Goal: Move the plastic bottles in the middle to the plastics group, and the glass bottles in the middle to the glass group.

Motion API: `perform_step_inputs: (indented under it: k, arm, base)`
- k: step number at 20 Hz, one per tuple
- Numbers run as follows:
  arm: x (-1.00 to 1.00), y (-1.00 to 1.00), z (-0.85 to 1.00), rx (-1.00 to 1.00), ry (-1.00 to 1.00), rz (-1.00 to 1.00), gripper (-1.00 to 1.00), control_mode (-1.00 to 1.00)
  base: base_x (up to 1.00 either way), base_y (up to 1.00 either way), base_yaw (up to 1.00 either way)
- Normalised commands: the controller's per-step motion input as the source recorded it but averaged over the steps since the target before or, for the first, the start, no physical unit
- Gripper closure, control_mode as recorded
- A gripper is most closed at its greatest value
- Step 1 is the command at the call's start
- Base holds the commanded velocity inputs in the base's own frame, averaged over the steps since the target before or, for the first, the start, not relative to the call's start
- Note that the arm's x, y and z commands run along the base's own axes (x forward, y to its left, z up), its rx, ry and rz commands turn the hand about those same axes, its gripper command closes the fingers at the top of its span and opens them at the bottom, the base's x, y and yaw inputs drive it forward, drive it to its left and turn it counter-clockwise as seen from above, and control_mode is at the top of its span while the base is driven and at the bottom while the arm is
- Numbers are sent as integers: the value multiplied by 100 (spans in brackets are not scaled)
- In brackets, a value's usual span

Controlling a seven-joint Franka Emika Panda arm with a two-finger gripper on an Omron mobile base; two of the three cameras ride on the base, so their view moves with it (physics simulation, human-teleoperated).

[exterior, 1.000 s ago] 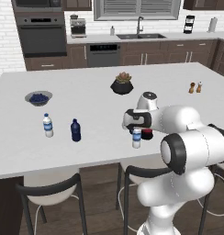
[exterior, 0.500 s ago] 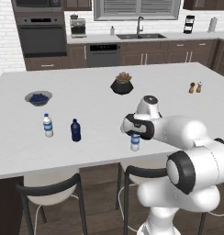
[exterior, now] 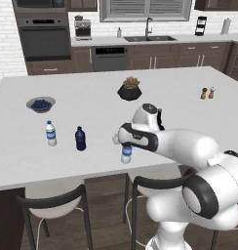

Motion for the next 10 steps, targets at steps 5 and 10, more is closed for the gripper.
perform_step_inputs:
  k: [5,10]
  arm:
    - [0,82,24,3,0,8,100,-100]
    - [0,100,7,0,0,6,100,-100]
  base:
    - [0,0,0]
    - [0,0,0]
